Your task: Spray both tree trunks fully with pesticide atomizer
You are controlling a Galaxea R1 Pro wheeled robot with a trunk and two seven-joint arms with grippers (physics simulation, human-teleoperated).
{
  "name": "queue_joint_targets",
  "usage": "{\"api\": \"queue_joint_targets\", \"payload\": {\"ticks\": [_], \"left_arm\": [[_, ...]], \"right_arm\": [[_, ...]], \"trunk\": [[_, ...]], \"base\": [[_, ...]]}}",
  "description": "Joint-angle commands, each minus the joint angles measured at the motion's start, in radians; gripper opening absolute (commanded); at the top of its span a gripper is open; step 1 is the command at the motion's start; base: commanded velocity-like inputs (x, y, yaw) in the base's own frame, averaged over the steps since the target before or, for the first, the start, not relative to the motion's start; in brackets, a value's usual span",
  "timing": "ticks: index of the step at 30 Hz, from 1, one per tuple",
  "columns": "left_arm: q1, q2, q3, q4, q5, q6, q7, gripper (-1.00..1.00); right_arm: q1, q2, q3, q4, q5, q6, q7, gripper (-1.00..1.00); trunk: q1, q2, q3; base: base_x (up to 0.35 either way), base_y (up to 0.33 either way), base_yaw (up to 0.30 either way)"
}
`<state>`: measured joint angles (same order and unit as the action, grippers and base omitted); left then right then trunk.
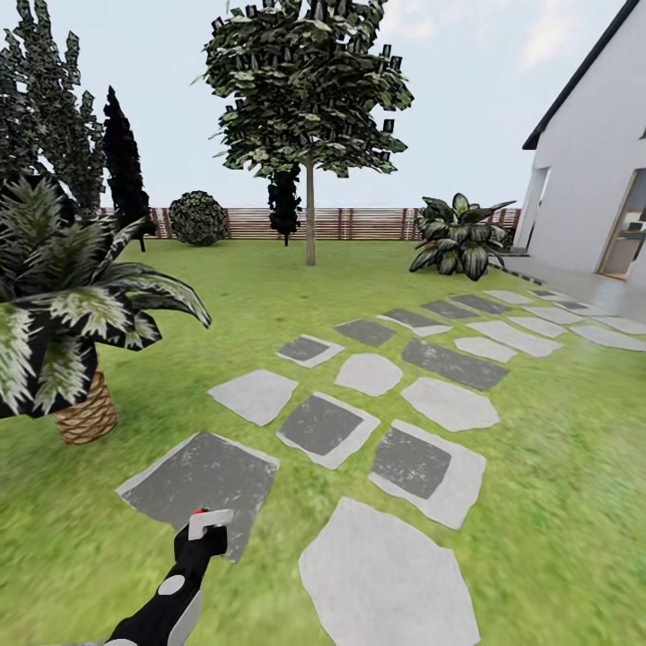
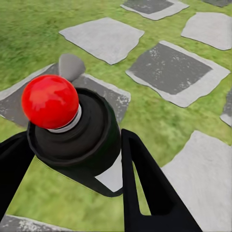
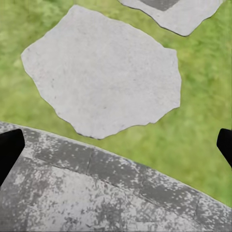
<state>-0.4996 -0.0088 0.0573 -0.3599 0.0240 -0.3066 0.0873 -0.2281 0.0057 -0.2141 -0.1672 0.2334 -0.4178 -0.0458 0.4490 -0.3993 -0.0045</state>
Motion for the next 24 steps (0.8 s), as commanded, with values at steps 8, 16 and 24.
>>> {"api": "queue_joint_targets", "payload": {"ticks": [8, 16, 24], "left_arm": [[0.0, 0.0, 0.004, 0.001, 0.002, -0.003, -0.001, -1.0], [0.0, 0.0, 0.004, 0.001, 0.002, -0.004, -0.001, -1.0], [0.0, 0.0, 0.005, 0.0, 0.002, -0.005, -0.001, -1.0]], "right_arm": [[0.0, 0.0, -0.005, 0.001, 0.01, -0.003, -0.005, 1.0], [0.0, 0.0, -0.005, 0.001, 0.01, -0.003, -0.005, 1.0], [0.0, 0.0, -0.005, 0.001, 0.01, -0.003, -0.005, 1.0]], "trunk": [[0.001, -0.001, 0.0], [0.001, -0.001, 0.0], [0.001, -0.001, 0.0]], "base": [[0.35, 0.0, 0.0], [0.35, 0.0, 0.0], [0.35, 0.0, 0.0]]}}
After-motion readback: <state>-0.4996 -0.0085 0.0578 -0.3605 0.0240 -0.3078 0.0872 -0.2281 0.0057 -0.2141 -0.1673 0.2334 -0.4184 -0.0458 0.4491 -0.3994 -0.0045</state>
